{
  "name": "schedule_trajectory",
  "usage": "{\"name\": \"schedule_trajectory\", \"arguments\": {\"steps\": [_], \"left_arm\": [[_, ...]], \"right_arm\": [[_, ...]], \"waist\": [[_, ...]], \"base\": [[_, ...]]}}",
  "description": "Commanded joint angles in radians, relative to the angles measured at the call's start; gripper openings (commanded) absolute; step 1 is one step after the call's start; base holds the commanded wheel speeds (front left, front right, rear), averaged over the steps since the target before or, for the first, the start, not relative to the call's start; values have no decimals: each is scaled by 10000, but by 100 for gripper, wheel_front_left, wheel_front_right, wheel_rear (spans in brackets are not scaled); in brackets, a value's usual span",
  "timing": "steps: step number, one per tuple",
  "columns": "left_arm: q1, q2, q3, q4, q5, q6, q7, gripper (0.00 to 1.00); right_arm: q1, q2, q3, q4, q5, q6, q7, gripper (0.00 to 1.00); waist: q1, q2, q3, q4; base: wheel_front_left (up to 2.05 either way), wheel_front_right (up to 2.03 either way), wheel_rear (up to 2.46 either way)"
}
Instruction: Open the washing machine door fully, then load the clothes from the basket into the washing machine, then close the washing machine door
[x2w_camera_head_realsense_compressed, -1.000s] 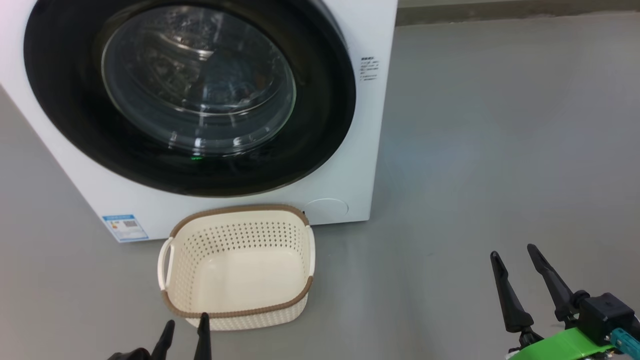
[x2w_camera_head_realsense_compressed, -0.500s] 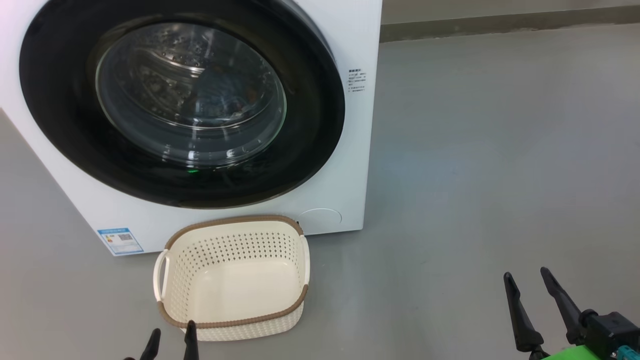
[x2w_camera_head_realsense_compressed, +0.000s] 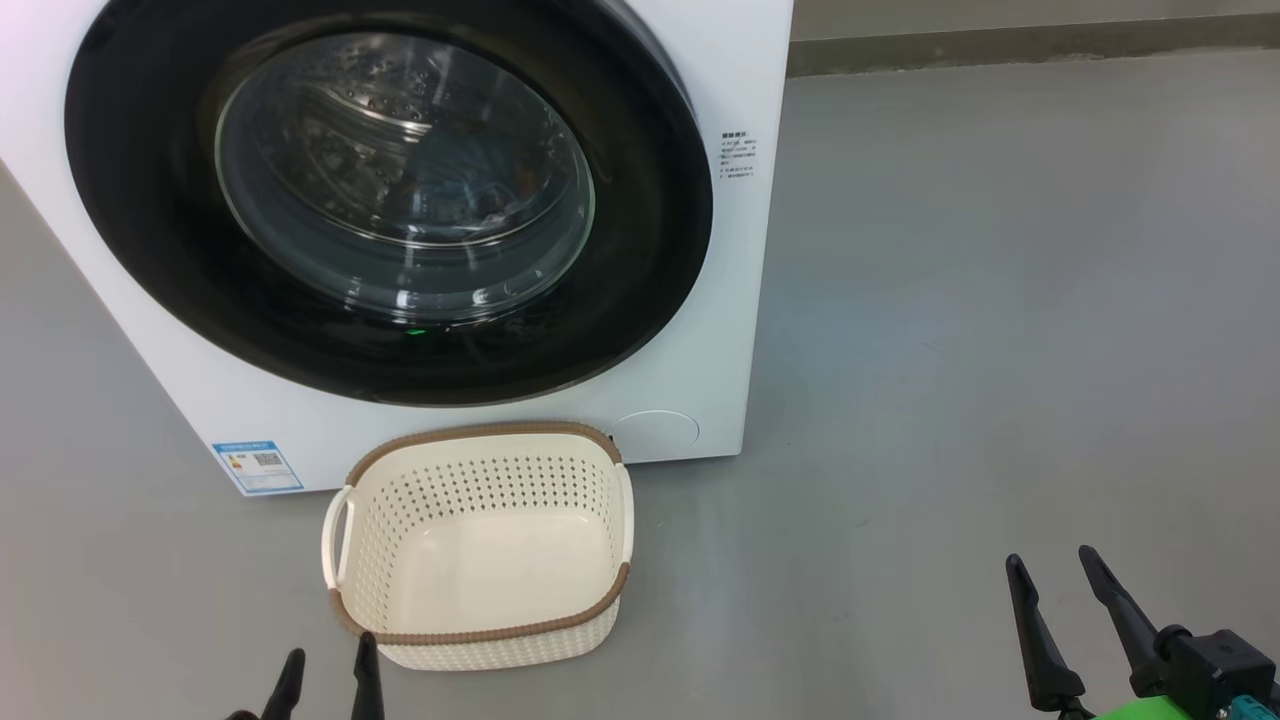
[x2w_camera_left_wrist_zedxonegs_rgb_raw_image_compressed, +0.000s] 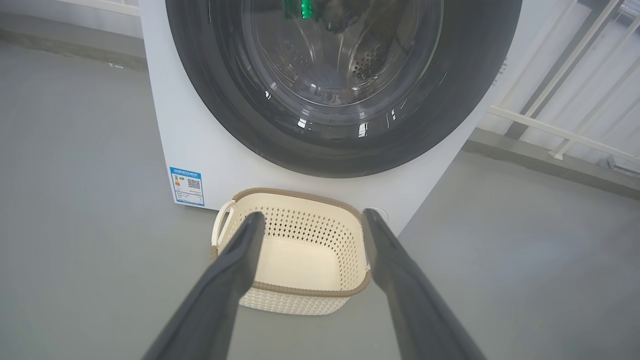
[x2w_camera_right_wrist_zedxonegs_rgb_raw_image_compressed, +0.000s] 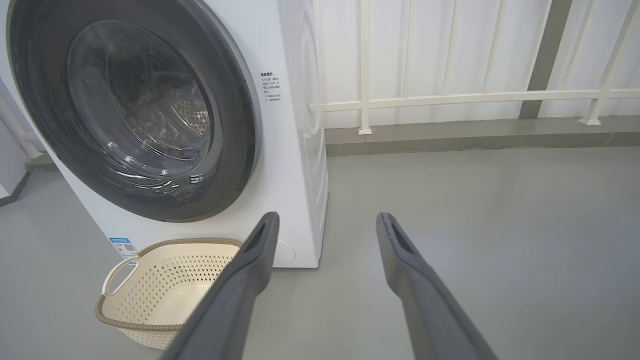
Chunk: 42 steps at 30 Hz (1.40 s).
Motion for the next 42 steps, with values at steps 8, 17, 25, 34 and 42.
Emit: {"name": "schedule_trajectory", "arguments": {"steps": [8,17,25,34,42], "left_arm": [[-86,93,496,-423,83,-6,-120,100],[-65,93,542,-496,69,51,-120,100],[194,-50,200,-47,-3,-1,51,0],[264,-185,251,397,-599,-37,231,0],[136,-168,349,387,-1280,-78,429,0]], "right_arm": [[-88,-76,231,-237,7,-55,-48,100],[-98,-69,237,-189,45,-55,-48,100],[-4,66,106,286,21,4,10,0],[-73,186,107,831,714,1,213,0],[-170,204,94,836,1511,-2,413,0]], "waist": [[1,0,47,29],[1,0,33,49],[1,0,34,46],[23,0,24,29],[2,0,54,9]], "base": [[0,0,0],[0,0,0],[0,0,0],[0,0,0],[0,0,0]]}}
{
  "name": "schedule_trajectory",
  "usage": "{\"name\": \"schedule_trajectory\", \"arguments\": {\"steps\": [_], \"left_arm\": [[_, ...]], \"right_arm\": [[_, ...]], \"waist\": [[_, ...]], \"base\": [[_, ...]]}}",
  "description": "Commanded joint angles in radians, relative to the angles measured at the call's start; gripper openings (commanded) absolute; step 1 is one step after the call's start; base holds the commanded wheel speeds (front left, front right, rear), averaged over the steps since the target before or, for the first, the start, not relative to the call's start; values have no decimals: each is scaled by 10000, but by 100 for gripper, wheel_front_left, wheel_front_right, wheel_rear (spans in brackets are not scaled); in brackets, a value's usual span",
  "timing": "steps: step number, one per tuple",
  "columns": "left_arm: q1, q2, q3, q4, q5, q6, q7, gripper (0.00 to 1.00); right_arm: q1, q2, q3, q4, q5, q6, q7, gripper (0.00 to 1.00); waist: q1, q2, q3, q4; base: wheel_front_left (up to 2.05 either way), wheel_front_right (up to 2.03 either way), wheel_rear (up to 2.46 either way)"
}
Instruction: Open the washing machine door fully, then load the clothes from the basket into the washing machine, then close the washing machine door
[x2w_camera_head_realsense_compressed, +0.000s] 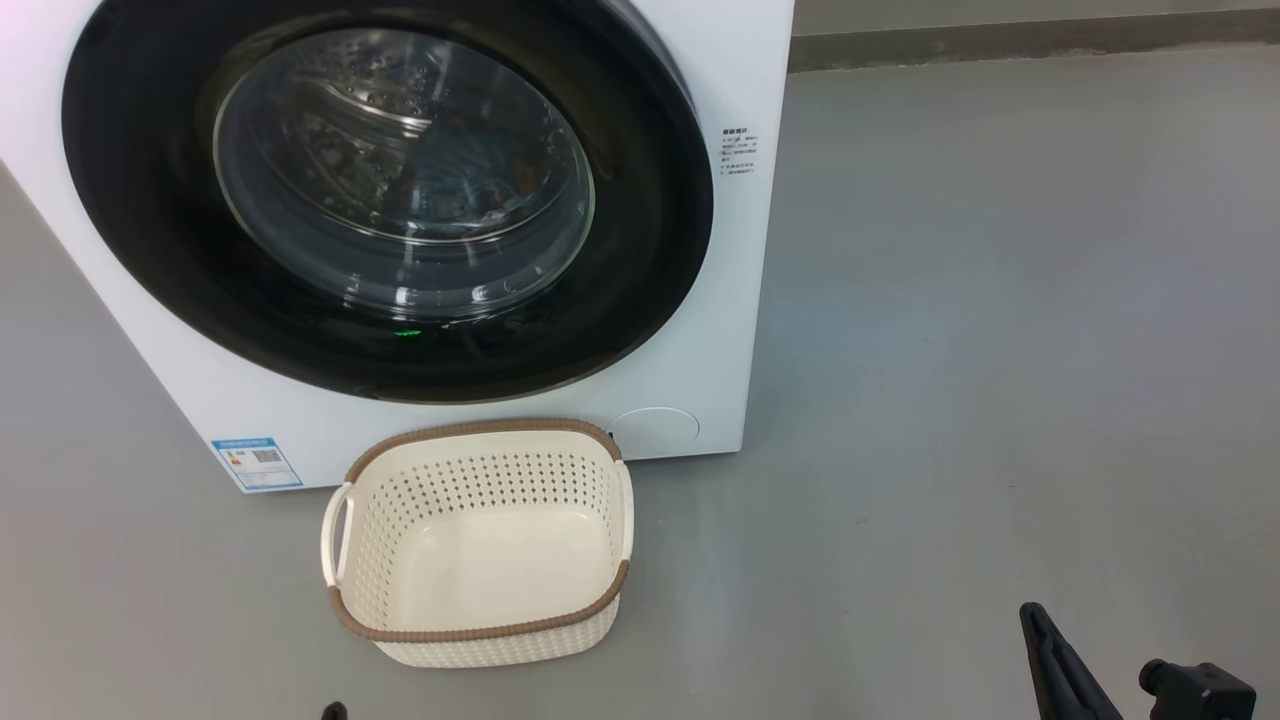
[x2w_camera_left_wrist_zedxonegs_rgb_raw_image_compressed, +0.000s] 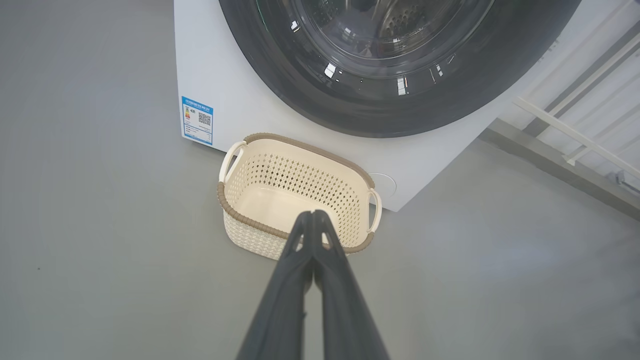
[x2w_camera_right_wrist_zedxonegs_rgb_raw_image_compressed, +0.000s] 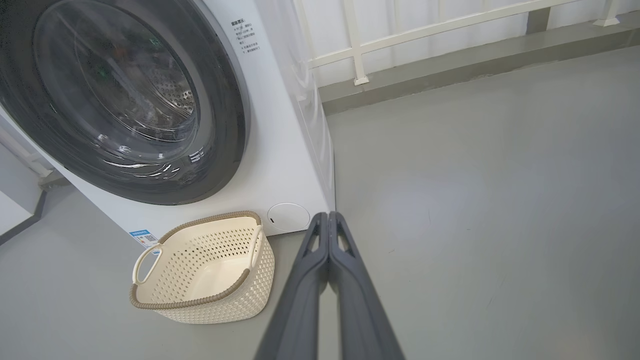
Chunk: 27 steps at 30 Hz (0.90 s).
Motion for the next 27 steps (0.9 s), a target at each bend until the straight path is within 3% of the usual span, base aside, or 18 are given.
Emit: {"name": "schedule_trajectory", "arguments": {"steps": [1,27], "left_arm": [[-304,91,128,-223,-271,-68,55,0],[-787,152,503,-266,-2800,-221,799,0]], "right_arm": [[-317,-62,-35,-226,337,-7,70,0],[-686,4,-106,-212,3297,-19,833,0]], "waist": [[-3,0,4,-4],[-3,0,48,-75]], "base": [[0,0,0],[0,0,0]]}}
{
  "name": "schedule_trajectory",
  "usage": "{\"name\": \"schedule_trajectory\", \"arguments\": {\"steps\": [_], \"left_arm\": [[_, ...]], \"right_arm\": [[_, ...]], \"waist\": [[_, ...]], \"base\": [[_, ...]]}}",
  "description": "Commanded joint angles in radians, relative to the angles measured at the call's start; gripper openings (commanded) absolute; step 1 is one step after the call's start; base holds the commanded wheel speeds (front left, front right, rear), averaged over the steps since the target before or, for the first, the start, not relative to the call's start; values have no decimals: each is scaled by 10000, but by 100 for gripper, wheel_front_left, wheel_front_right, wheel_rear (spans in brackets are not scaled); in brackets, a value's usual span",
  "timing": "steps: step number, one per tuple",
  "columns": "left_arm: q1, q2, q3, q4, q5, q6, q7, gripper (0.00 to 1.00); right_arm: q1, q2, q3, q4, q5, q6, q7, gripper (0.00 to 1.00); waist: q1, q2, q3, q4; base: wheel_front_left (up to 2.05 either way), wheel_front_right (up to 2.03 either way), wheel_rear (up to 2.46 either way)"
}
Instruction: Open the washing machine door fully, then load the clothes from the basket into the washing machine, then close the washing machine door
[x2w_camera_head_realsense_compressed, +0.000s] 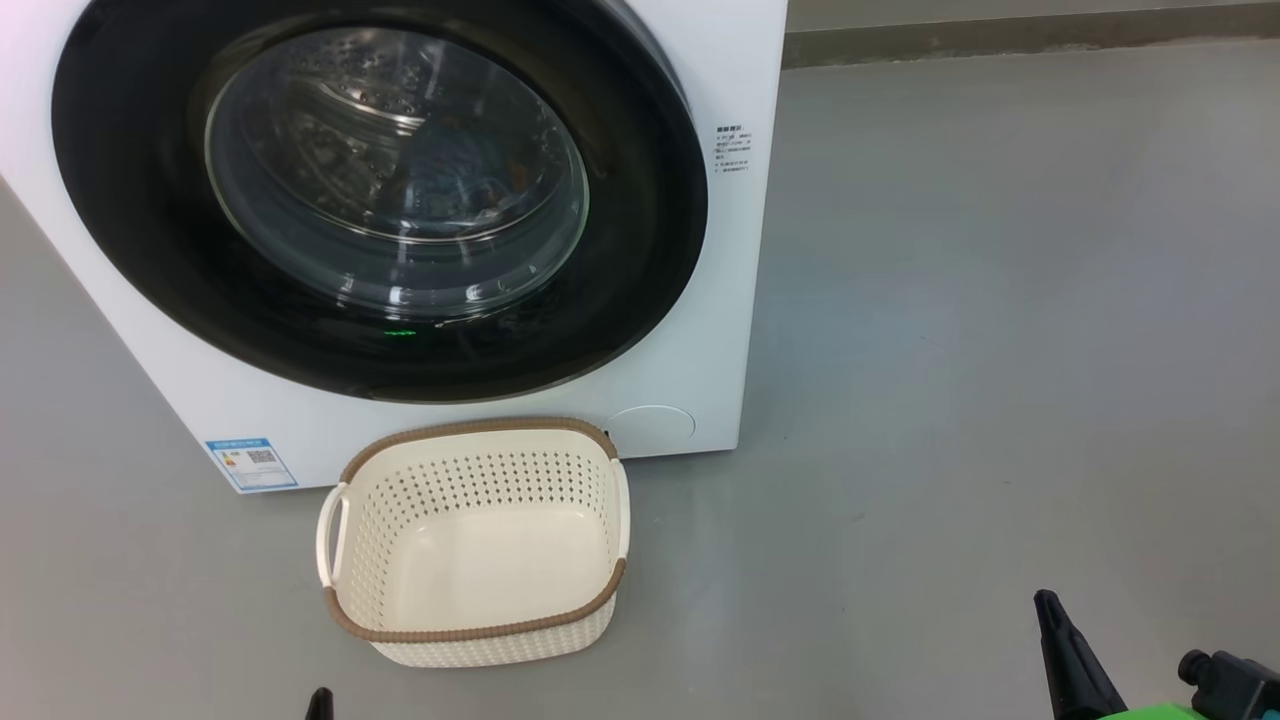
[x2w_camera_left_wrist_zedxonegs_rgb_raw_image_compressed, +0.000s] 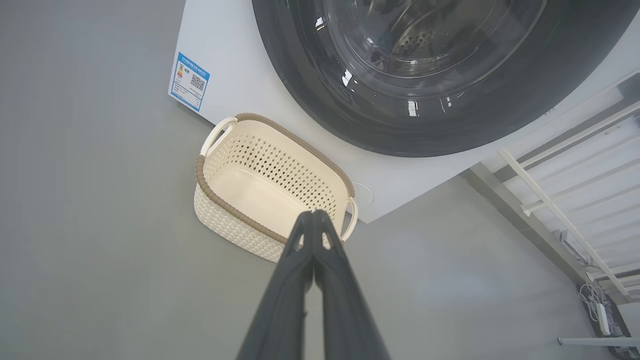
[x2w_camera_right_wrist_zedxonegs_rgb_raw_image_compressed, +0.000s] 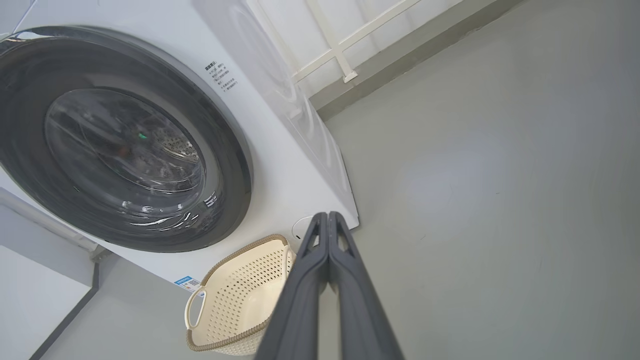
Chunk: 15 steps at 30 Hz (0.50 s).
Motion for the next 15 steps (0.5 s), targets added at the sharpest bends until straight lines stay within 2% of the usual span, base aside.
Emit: {"name": "schedule_trajectory", "arguments": {"steps": [1,15], "left_arm": [[-477,142,190,-260,-290,-62,61,0],[-717,173,377,-283,-1552,-138,432,0]], "right_arm": [[-475,-51,-10,-227,367,-20,84,0],[-659,-18,-48,-221,1843,-26,468,0]], "waist": [[0,0,3,-5],[-1,0,24,-41]], "base": [[0,0,0],[0,0,0]]}}
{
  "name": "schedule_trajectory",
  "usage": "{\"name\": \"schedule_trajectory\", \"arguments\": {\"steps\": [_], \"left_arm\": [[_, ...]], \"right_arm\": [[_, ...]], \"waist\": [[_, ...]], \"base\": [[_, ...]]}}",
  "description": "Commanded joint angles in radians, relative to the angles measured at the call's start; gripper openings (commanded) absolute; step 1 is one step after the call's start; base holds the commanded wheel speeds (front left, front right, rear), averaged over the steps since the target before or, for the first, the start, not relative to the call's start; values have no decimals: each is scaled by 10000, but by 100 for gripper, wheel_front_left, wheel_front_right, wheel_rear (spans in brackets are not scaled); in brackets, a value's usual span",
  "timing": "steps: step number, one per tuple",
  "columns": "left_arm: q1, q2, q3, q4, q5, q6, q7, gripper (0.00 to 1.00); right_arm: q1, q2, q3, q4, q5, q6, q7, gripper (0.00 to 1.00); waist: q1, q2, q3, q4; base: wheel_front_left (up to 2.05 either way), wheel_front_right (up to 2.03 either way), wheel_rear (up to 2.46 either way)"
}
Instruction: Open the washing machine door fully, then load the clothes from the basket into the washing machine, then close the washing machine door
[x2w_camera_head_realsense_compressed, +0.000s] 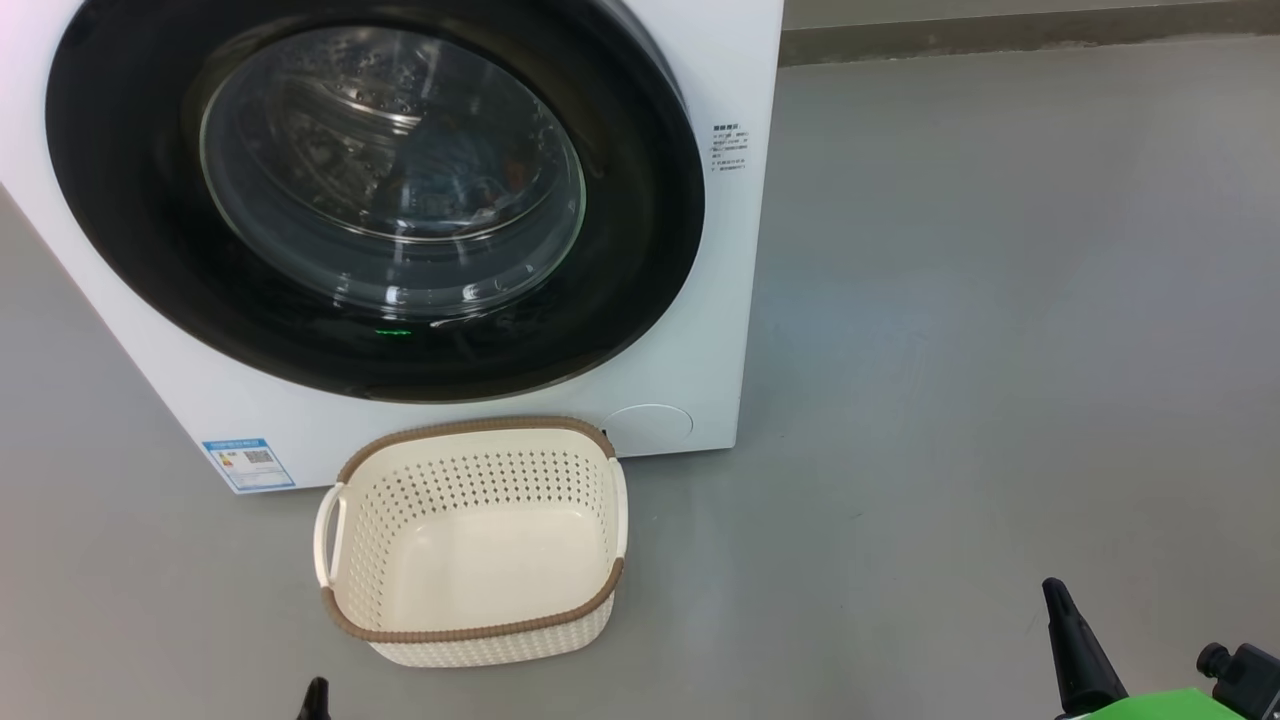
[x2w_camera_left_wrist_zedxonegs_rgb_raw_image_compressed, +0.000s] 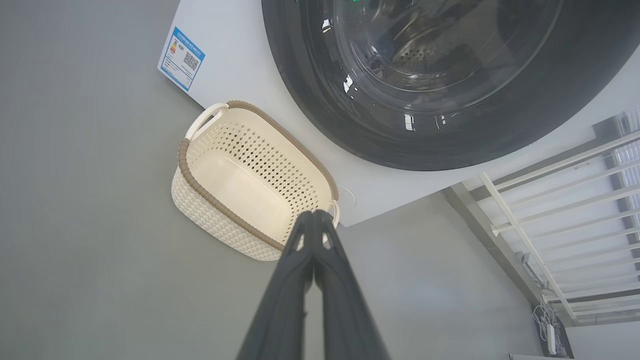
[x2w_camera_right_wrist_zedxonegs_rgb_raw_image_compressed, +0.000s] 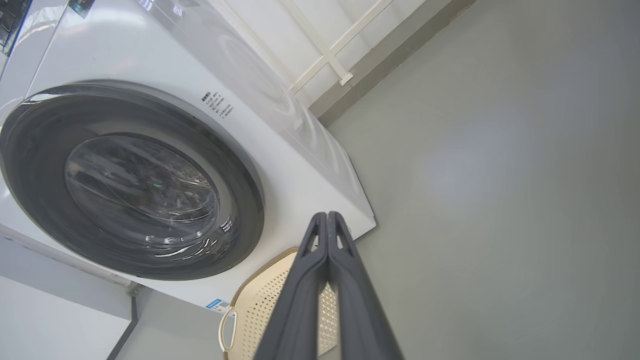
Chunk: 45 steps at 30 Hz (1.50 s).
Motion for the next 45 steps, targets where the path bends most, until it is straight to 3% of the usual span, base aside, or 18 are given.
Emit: {"name": "schedule_trajectory", "arguments": {"steps": [1,45], "left_arm": [[-540,166,230,-271,-211,-69,43,0],[-1351,268,864,-350,-4485,-326,1301,0]], "right_arm": [[-463,-50,85,-230,261,-26,49,0],[-1084,62,-42,-208,5262,-47,1346,0]], "waist": [[0,0,1,-2],[0,0,73,-123]], "base": [[0,0,0],[0,0,0]]}}
